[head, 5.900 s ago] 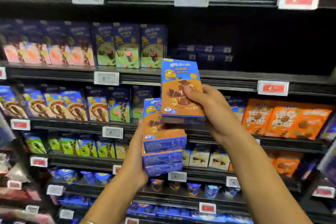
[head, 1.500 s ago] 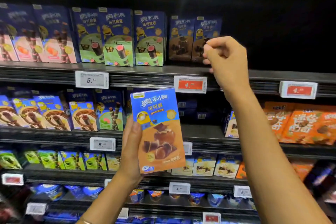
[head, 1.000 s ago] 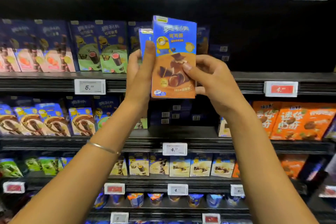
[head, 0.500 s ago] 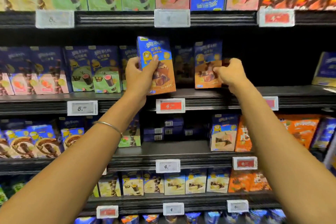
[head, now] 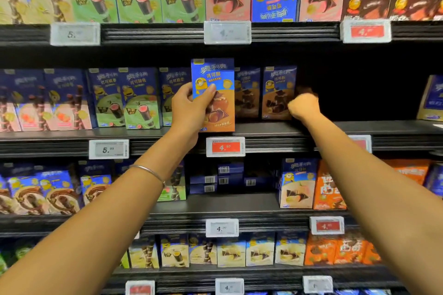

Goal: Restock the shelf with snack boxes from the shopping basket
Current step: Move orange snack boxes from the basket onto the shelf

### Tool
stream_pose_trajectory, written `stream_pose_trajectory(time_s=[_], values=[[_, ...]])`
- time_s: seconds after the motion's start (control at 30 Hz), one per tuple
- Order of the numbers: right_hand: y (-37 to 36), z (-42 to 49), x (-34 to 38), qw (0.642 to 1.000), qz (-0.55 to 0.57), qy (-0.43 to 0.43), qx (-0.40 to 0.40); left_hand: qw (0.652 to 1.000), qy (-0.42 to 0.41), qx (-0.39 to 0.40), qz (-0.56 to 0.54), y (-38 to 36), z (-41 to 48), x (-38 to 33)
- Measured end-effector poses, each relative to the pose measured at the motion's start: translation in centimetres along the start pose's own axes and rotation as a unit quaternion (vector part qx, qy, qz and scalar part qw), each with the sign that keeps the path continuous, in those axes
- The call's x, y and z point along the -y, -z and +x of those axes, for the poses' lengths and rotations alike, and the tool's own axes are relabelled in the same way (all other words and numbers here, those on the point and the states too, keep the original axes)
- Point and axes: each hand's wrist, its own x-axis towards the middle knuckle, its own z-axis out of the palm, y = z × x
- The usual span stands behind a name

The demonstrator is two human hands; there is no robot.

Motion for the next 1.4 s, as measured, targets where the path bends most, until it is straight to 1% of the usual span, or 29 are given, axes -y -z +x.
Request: stream_pose_trajectory(time_s=[0.17,0.27,0.43,0.5,0.53,0.57,0.6,0.63,0.7,0.73,0.77,0.8,0.83,0.9,0.93,0.97,1.0,1.03,1.07,1.13,1.17,1.2,1.23,1.27,1.4], values=[[-0.6,0.9,0.7,0.998,-0.068,0.019,-0.004,1.000,-0.001,-0.002,0.003,0.4,0.6,0.1],[-0.9,1.4,0.8,0.997,-0.075,0.029,0.000,1.000,-0.003,-0.002,0.000,0.6,0.8,0.1],[-1.0,1.1,1.0,0.998,-0.054,0.015,0.006,1.000,-0.005,0.001,0.005,0.6,0.7,0.2],[-0.6,0.4,1.0,1.000,-0.009,-0.016,-0.023,1.000,0.001,0.003,0.008,0.5,0.8,0.4],[-0.3,-0.4,1.3,0.997,0.040,-0.035,-0.064,1.000,0.003,0.004,0.011,0.4,0.8,0.5],[-0.1,-1.6,1.8,0.987,0.112,-0.032,-0.110,1.000,0.004,0.006,0.014,0.3,0.9,0.5],[-0.2,-2.9,2.5,0.972,0.192,0.002,-0.137,1.000,0.004,0.009,0.015,0.1,1.0,0.6],[-0.3,-4.2,3.3,0.956,0.263,0.054,-0.118,1.000,0.005,0.012,0.015,-0.3,1.1,0.6],[-0.8,-6.7,5.2,0.931,0.336,0.143,0.000,1.000,0.009,0.018,0.021,-1.3,1.3,0.6],[-0.9,-7.6,6.0,0.917,0.365,0.150,0.060,0.999,0.012,0.019,0.026,-1.8,1.4,0.6],[-0.9,-8.2,6.6,0.898,0.402,0.138,0.108,0.999,0.016,0.019,0.032,-2.3,1.5,0.6],[-0.8,-8.6,6.9,0.879,0.440,0.121,0.141,0.999,0.021,0.019,0.039,-2.8,1.7,0.5],[-0.8,-8.6,7.0,0.868,0.459,0.113,0.153,0.998,0.025,0.021,0.049,-3.1,2.0,0.4],[-1.0,-8.2,6.6,0.886,0.425,0.131,0.132,0.994,0.017,0.033,0.104,-3.5,2.5,0.2],[-1.2,-7.8,6.3,0.896,0.404,0.137,0.124,0.985,0.004,0.040,0.168,-3.6,2.9,0.0],[-1.4,-7.4,6.0,0.903,0.391,0.129,0.122,0.965,-0.016,0.044,0.257,-3.6,3.3,-0.2],[-1.7,-7.0,5.9,0.907,0.386,0.113,0.123,0.932,-0.046,0.042,0.357,-3.5,3.8,-0.4],[-1.9,-6.5,5.7,0.912,0.379,0.096,0.124,0.886,-0.088,0.031,0.454,-3.3,4.3,-0.6],[-2.2,-6.0,5.7,0.919,0.367,0.078,0.121,0.832,-0.138,0.015,0.537,-3.1,4.7,-1.0],[-2.7,-5.4,6.0,0.936,0.329,0.048,0.112,0.730,-0.230,-0.002,0.643,-2.4,5.4,-1.7],[-2.9,-5.3,6.2,0.949,0.295,0.047,0.103,0.694,-0.262,0.009,0.670,-2.1,5.9,-2.0],[-3.1,-5.2,6.5,0.961,0.256,0.057,0.094,0.672,-0.280,0.033,0.684,-1.8,6.5,-2.1],[-3.2,-5.1,6.9,0.970,0.218,0.071,0.082,0.666,-0.284,0.065,0.687,-1.6,7.2,-2.3],[-3.3,-5.2,7.3,0.977,0.187,0.079,0.070,0.669,-0.279,0.095,0.682,-1.5,7.9,-2.4],[-4.2,-5.1,8.9,0.988,0.122,0.072,0.056,0.692,-0.213,0.181,0.665,-1.9,11.3,-3.0]])
